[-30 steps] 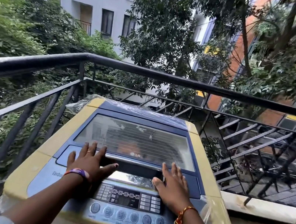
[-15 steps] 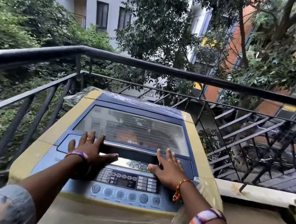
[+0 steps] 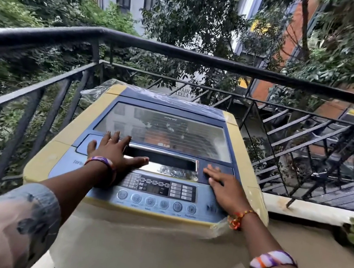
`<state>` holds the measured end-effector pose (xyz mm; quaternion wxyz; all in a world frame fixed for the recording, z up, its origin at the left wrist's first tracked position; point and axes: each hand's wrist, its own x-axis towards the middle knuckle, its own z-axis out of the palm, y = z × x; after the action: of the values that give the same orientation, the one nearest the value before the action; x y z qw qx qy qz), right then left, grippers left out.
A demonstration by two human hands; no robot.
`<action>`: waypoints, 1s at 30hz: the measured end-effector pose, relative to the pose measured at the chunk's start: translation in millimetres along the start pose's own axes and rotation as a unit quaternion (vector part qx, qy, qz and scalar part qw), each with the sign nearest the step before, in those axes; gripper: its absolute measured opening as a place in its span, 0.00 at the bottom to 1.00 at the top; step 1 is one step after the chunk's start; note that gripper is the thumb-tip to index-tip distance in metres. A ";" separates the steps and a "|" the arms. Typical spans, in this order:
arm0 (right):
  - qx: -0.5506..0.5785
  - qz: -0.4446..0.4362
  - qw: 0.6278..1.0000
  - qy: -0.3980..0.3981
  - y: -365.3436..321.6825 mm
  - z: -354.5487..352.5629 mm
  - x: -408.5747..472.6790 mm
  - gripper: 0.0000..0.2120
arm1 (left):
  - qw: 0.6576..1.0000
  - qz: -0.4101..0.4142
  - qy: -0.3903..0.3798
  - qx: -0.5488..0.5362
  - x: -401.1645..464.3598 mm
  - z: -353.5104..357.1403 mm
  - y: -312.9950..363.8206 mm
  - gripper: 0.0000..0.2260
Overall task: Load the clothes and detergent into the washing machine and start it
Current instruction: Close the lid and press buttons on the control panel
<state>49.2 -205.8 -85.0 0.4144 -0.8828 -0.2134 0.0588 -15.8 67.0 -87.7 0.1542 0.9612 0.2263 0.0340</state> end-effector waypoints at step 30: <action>-0.390 -0.128 0.877 0.249 43.3 36.5 -87.5 0.18 | 0.997 0.038 -0.015 0.062 -8.7 0.1 -8.0 0.40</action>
<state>-25.8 -241.7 -147.9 0.0795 -0.9234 -0.2200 -0.3044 -27.0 69.9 -90.3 0.0958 0.9772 0.1892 0.0109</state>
